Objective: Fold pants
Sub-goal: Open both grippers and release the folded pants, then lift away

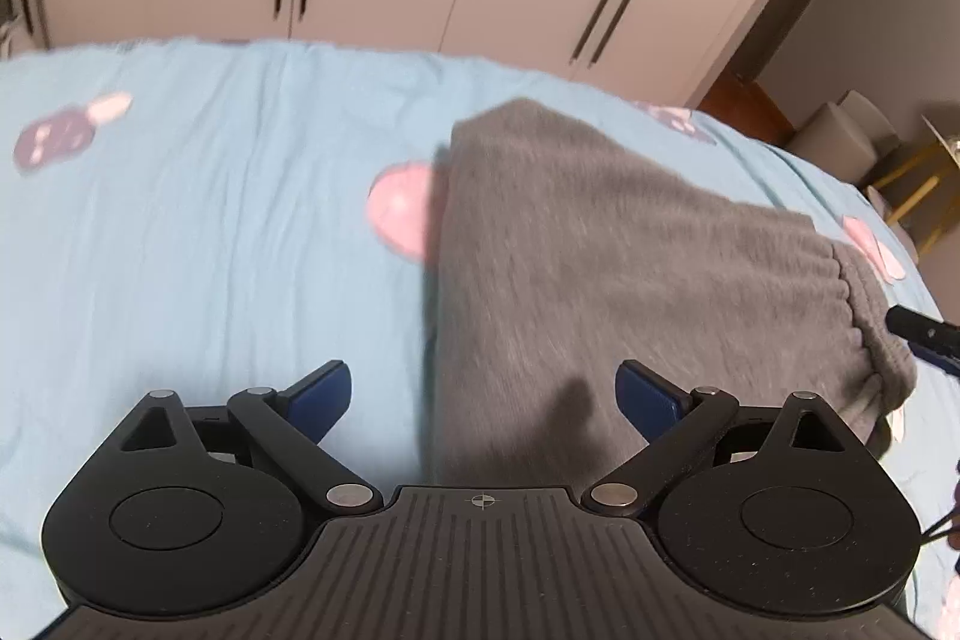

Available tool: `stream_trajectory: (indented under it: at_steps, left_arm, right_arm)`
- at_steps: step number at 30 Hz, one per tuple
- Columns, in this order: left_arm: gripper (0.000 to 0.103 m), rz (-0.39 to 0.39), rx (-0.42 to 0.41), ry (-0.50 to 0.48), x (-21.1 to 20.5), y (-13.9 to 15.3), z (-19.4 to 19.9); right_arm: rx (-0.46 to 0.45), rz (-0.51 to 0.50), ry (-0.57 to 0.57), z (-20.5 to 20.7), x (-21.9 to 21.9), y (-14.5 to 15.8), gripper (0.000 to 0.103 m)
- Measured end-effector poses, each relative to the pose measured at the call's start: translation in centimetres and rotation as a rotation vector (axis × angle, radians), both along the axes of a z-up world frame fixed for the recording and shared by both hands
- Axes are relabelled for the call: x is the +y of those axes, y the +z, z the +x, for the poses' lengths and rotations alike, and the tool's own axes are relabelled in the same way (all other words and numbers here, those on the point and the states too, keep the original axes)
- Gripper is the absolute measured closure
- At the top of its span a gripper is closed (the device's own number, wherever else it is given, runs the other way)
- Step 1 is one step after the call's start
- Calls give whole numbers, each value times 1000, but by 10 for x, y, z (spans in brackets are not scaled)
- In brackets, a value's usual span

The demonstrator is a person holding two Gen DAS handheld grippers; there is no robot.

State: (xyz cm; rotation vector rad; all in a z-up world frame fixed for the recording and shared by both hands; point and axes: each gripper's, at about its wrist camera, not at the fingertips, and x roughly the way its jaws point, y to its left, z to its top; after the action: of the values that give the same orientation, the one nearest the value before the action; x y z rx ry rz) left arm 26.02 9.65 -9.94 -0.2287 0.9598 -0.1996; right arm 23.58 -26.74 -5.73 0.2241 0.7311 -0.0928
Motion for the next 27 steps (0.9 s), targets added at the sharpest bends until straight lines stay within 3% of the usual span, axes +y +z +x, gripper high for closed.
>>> stream_trajectory:
  at_steps: [3,6,8,11,14,17,21,24,27]
  left_arm:
    - [4,-12,6,-28,-28,-9,-3]
    - [4,26,51,-36,-41,-27,-8]
    - [3,-2,55,-13,-37,-33,-12]
    - [4,-42,65,25,-31,-26,-12]
    - [3,-58,11,32,-31,-13,-24]
    - [3,-12,30,25,-46,-15,-24]
    - [2,44,59,44,-55,-23,-27]
    - [2,30,90,88,-53,-22,-28]
    - [2,58,103,130,-53,-15,-32]
  right_arm:
    - [32,28,9,-11,7,-12,4]
    - [52,-3,-21,-19,20,-26,4]
    - [86,-46,-60,-21,21,-40,4]
    - [63,-31,-117,-30,24,-42,4]
    - [36,-10,-184,-40,31,-33,4]
    - [8,8,-176,-53,44,-32,4]
    - [58,-77,-176,-48,50,-53,4]
    - [20,-19,-191,-56,44,-64,4]
    - [15,-22,-194,-61,44,-58,4]
